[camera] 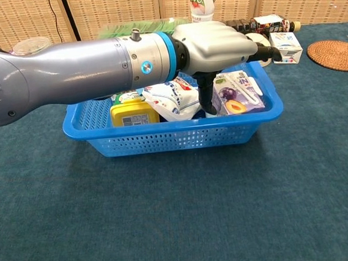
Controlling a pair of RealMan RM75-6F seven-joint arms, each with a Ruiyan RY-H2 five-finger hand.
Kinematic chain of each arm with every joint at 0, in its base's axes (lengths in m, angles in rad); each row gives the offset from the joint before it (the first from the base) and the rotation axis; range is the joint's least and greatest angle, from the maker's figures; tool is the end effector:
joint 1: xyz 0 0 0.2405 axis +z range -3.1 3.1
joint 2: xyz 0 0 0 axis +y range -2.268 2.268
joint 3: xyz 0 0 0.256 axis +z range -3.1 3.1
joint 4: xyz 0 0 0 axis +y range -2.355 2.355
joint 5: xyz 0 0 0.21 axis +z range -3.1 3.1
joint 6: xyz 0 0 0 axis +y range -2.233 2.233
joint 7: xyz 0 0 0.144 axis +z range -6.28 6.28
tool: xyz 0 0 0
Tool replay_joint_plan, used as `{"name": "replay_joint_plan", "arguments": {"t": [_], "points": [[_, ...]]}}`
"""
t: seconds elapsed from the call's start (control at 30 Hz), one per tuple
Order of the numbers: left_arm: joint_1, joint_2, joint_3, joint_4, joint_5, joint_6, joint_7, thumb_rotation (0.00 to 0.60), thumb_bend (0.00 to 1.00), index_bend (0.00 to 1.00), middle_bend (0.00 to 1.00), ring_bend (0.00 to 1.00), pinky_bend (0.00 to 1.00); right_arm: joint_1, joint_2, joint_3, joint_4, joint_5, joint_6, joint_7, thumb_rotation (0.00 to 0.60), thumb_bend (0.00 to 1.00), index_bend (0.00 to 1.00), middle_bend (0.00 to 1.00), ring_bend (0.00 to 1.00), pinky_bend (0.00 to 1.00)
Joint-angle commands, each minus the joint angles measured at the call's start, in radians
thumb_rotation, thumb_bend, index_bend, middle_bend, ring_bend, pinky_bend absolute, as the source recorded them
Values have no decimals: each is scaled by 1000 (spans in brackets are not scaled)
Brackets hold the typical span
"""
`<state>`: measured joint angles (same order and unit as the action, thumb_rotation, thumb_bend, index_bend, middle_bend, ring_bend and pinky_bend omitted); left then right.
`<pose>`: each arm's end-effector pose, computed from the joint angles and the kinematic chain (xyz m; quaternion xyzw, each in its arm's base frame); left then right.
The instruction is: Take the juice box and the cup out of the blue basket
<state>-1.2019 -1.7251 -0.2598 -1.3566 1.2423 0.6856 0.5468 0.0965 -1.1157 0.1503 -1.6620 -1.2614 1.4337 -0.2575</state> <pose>0.0410 0.3445 -0.0859 -0.8852 -0.0936 -0.3728 0.2621 -0.3243 -0.2014 0.1745 0.5541 -0.3726 0.3007 0.6809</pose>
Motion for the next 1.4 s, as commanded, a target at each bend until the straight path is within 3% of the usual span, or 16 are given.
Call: {"name": "replay_joint_plan", "arguments": {"t": [0.03,0.17,0.6,0.97,1.2,1.4], "points": [[-5,-5,2,3,-17,3,0,600,141,57,182,171,305,1,1,-1,-2,0,-3,4,600,0,0,0,0,0],[-9,-13,10,14,-22,19,-4,600,154,168,276,246,354,1,2,-2,-3,1,-3,2,600,0,0,0,0,0],[-11,-37,27,36,-10,82,-11,600,198,378,462,394,455,4,4,-4,-4,5,-8,6,600,0,0,0,0,0],[6,20,-1,-35,13,151,-54,600,199,390,473,404,460,4,7,-7,-7,3,-6,8,600,0,0,0,0,0],[33,115,-38,-142,-9,188,-78,600,199,390,473,403,460,5,7,-12,-11,-3,-6,3,600,0,0,0,0,0],[68,208,-28,-214,-28,201,-79,600,199,390,473,403,460,4,7,-15,-16,-7,-2,0,600,0,0,0,0,0]]}}
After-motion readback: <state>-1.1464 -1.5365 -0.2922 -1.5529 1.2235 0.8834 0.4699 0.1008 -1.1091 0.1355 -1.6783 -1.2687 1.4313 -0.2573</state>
